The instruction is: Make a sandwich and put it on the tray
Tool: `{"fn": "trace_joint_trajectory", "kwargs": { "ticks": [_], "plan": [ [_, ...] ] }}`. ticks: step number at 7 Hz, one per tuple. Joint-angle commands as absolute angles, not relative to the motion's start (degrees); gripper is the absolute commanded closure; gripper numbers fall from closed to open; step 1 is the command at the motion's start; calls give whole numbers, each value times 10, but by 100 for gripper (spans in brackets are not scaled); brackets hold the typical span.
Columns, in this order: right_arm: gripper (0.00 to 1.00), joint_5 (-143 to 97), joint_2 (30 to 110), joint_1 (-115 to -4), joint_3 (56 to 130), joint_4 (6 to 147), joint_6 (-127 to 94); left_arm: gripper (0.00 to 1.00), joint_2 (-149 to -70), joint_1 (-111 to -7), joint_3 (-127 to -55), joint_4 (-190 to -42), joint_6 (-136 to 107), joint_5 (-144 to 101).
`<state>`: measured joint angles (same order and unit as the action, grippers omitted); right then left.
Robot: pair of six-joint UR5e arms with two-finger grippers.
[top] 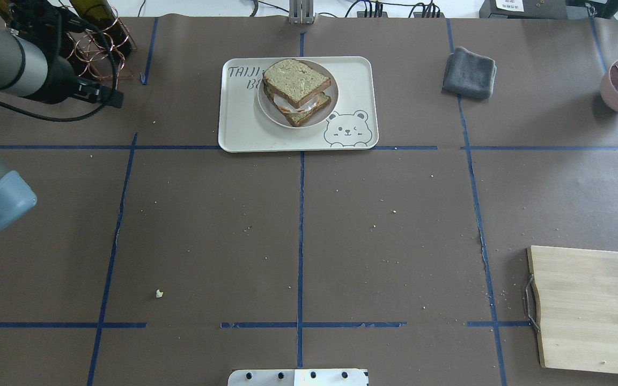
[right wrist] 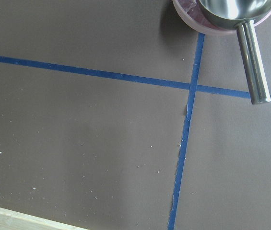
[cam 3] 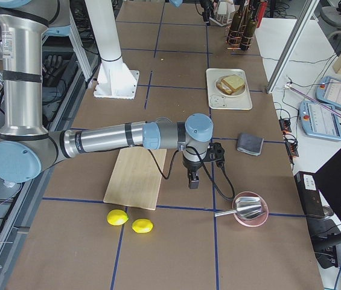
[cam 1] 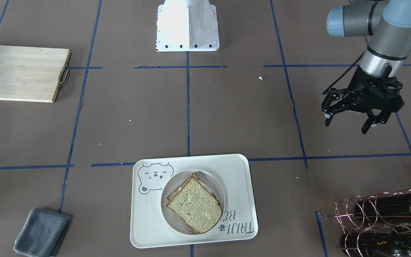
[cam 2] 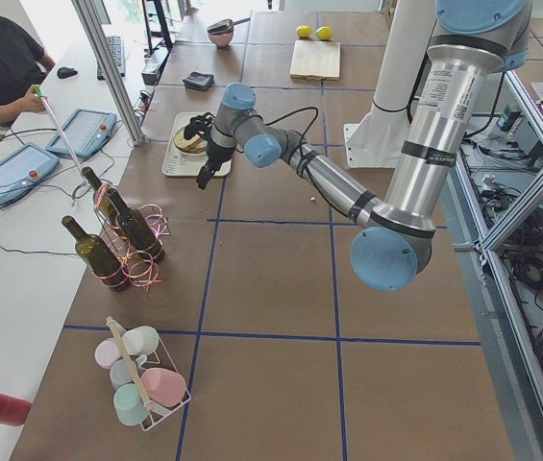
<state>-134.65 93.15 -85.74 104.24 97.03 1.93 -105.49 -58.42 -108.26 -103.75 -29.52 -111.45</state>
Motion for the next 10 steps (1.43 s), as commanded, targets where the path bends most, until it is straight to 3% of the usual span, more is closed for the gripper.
{"fn": "trace_joint_trajectory", "kwargs": {
  "ticks": [1, 4, 7, 10],
  "plan": [
    [0, -1346, 927, -860, 1042, 970, 19, 0, -1050, -592, -1062, -1055, -283, -1122],
    [0, -1346, 927, -868, 1040, 970, 21, 0, -989, -676, -1043, -1028, -164, -1187],
    [0, -1346, 927, -872, 1035, 970, 18, 0, -969, -825, -1037, -810, 79, -1236],
    [0, -1397, 939, -885, 1034, 971, 18, 0, -926, -883, -943, -778, 104, -1360]
  ]
}}
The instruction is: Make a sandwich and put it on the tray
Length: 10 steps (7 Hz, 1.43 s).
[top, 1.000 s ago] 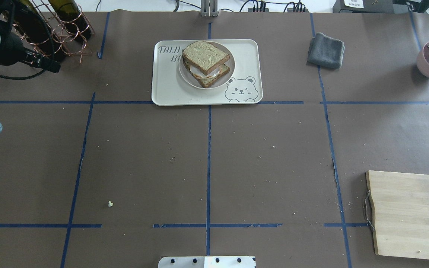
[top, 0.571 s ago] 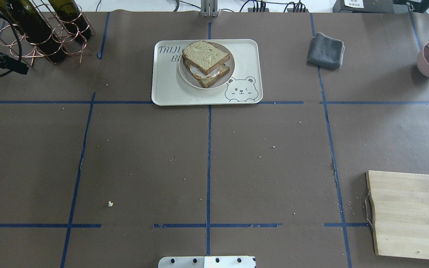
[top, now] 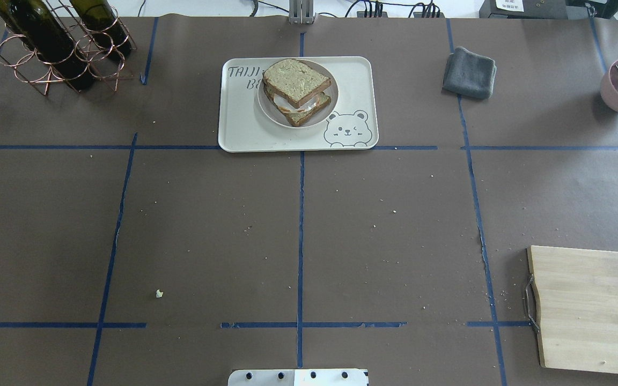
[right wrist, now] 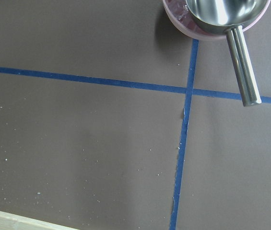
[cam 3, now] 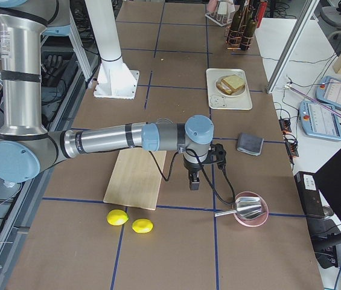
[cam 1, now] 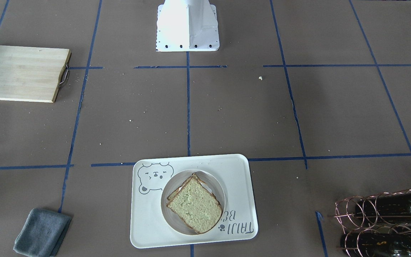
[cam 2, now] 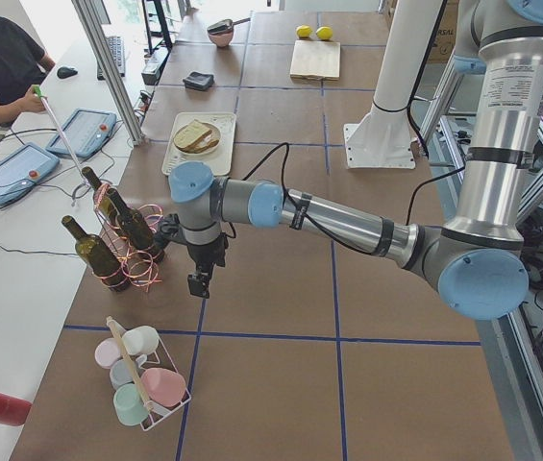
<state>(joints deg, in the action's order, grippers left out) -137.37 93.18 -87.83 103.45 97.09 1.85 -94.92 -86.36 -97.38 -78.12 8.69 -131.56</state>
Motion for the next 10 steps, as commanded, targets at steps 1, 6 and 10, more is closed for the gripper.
{"fn": "trace_joint_trajectory", "kwargs": {
  "ticks": [1, 6, 10],
  "plan": [
    [0, -1397, 944, -886, 1024, 971, 18, 0, -925, -890, -943, -778, 105, -1356],
    [0, -1397, 946, -910, 982, 971, 21, 0, -916, -904, -945, -779, 106, -1356],
    [0, -1397, 946, -916, 980, 971, 23, 0, -904, -904, -943, -795, 106, -1356]
  ]
}}
